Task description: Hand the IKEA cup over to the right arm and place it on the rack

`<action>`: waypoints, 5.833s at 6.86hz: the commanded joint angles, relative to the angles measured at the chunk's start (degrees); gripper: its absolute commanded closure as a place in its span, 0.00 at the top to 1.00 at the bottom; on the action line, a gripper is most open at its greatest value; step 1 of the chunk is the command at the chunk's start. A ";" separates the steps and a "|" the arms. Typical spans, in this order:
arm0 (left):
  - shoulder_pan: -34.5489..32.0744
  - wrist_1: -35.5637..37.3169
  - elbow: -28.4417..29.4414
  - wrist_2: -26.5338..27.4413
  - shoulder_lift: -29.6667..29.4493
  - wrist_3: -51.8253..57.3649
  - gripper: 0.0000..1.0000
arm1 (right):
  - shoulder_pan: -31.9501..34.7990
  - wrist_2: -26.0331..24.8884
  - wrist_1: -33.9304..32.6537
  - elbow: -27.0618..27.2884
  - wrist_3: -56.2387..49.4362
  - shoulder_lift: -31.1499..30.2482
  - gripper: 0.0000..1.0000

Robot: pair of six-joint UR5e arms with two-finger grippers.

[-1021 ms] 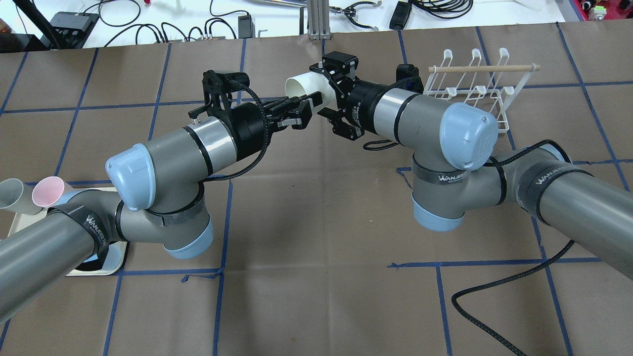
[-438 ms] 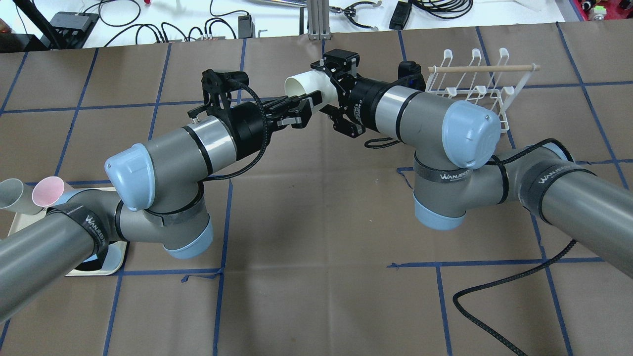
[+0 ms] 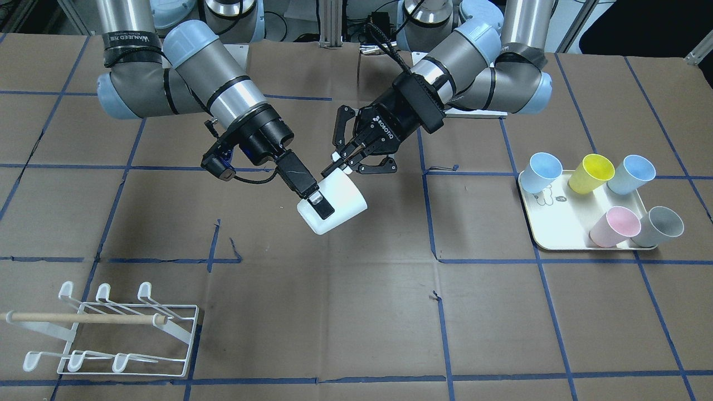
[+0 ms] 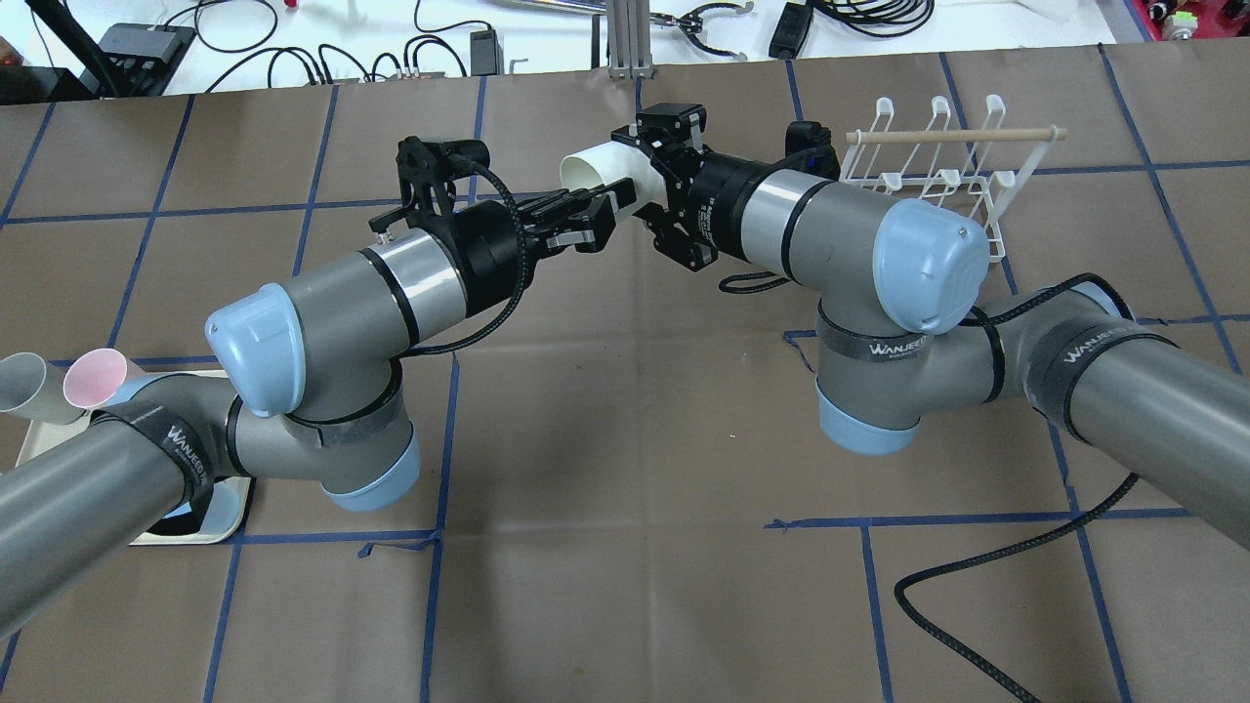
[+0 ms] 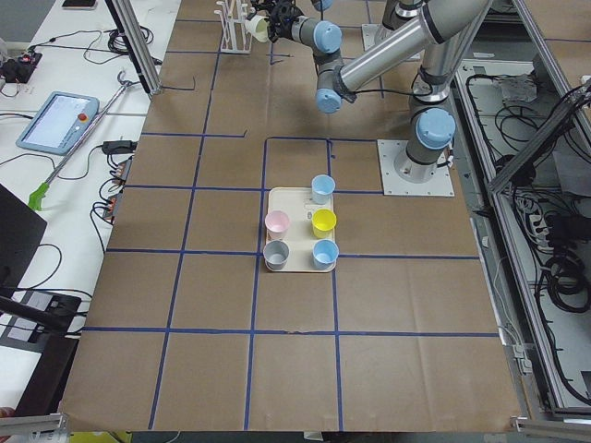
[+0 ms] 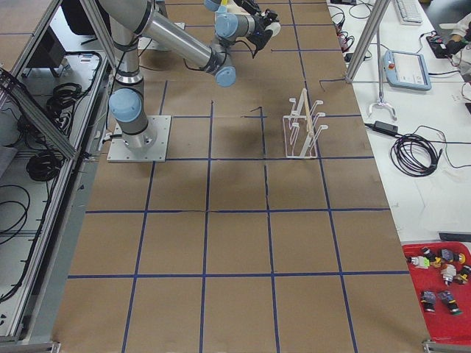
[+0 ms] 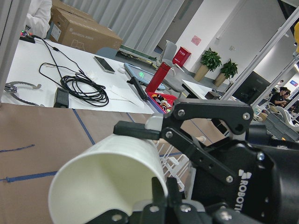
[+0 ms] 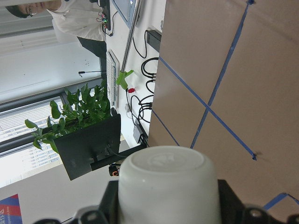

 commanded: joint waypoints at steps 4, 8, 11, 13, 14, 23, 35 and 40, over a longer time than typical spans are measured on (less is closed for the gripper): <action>0.03 -0.01 0.53 0.24 0.35 0.01 0.58 | 0.05 -0.07 -0.01 0.00 0.03 -0.16 0.53; 0.81 -0.09 -0.34 -0.20 3.41 0.10 0.91 | 0.05 0.02 0.08 0.00 0.03 -0.07 0.51; 3.97 -1.84 -5.52 -0.46 9.38 0.27 0.96 | -3.27 2.03 0.08 -3.49 -1.02 1.42 0.51; 6.78 -9.09 -7.99 -0.38 14.90 0.71 0.96 | -9.07 2.13 0.17 -3.69 -14.91 1.16 0.50; 7.58 -17.50 -7.56 0.23 18.85 1.15 0.96 | -9.79 1.78 0.00 -3.77 -27.01 1.25 0.42; 6.88 -104.30 29.70 39.56 18.45 13.48 0.95 | -16.98 -19.84 -27.10 -10.17 -91.11 14.40 0.20; 7.41 -109.87 28.06 44.36 17.11 19.07 1.00 | -18.06 -20.02 -30.42 -15.82 -91.11 26.65 0.20; 30.29 -108.65 7.52 44.19 33.18 44.68 0.99 | -17.97 -19.93 -28.57 -14.23 -91.03 26.74 0.23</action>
